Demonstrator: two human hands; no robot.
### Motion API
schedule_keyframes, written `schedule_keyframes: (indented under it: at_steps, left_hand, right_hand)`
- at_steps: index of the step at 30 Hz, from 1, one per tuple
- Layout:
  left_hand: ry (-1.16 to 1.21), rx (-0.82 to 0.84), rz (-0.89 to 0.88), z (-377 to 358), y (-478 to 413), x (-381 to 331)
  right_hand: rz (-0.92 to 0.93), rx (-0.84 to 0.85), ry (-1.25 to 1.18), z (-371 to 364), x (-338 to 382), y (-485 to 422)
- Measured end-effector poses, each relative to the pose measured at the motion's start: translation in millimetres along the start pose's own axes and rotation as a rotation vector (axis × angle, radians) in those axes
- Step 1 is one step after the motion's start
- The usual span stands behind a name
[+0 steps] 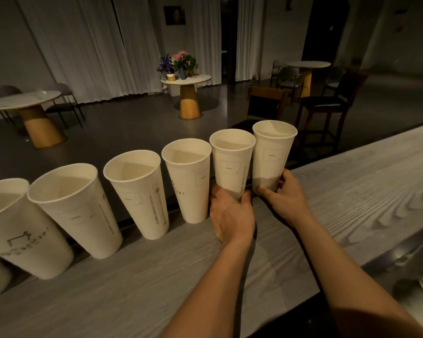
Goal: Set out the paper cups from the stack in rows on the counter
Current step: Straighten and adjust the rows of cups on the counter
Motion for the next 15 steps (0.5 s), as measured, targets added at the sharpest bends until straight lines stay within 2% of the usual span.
schedule_keyframes:
  at_steps: [9,15]
  left_hand:
    - [-0.039,0.019,0.009,-4.8,-1.4,1.6]
    - [-0.032,0.030,0.002,-6.4,-4.4,4.2]
  right_hand:
    - [-0.009,-0.011,0.020,1.1,-1.2,2.4]
    - [-0.081,-0.031,0.036,4.5,-1.3,10.4]
Point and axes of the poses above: each hand's wrist, its own y-axis away from the middle knuckle, its own z-axis out of the back of the hand, x = y × z, the point moved 9 cm from there along -y, towards the middle knuckle
